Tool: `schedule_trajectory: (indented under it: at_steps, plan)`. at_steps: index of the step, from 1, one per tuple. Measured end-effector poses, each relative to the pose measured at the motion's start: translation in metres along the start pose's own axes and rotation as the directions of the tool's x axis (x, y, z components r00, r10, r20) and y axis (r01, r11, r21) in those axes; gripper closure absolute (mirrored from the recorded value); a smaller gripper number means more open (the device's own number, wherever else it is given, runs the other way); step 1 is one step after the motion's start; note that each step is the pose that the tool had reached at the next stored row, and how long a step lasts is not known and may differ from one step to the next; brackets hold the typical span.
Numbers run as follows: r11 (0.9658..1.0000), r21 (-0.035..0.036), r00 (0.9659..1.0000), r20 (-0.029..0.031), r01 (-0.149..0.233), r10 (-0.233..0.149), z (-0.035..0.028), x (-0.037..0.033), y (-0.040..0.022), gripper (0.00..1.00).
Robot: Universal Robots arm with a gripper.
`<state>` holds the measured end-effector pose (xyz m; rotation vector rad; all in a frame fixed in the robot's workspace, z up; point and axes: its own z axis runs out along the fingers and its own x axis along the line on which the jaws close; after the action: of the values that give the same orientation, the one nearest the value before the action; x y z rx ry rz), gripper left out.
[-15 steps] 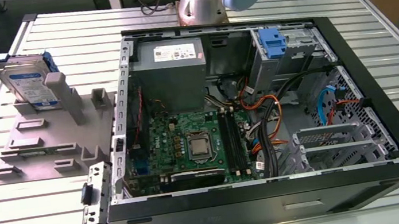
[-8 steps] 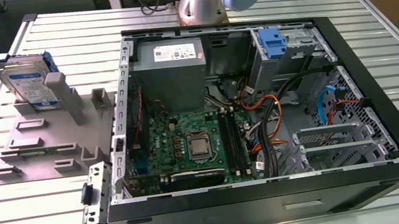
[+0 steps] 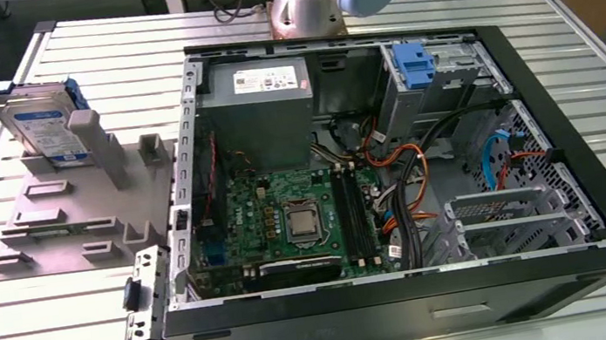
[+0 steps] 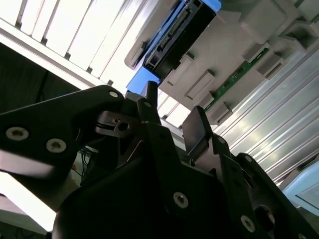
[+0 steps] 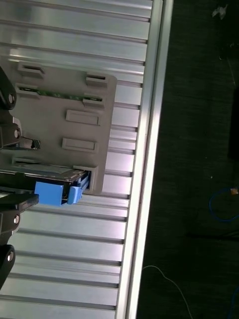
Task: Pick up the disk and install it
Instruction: 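Pick up the disk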
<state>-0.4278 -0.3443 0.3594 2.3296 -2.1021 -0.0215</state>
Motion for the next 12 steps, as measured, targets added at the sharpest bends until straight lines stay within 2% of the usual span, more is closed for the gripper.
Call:
schedule_trajectory:
  at_steps: [4, 8, 12]
  plan:
    - [1.0000, 0.0008, 1.0000, 0.0001, -0.009, 0.009, 0.0042, -0.0028, 0.0039, 0.53]
    - [0.9996, 0.0007, 0.9996, 0.0002, -0.029, 0.029, 0.0089, -0.0053, 0.0047, 0.53]
    - [0.9995, 0.0010, 0.9995, 0.0004, -0.033, 0.033, 0.0128, -0.0101, 0.0041, 0.53]
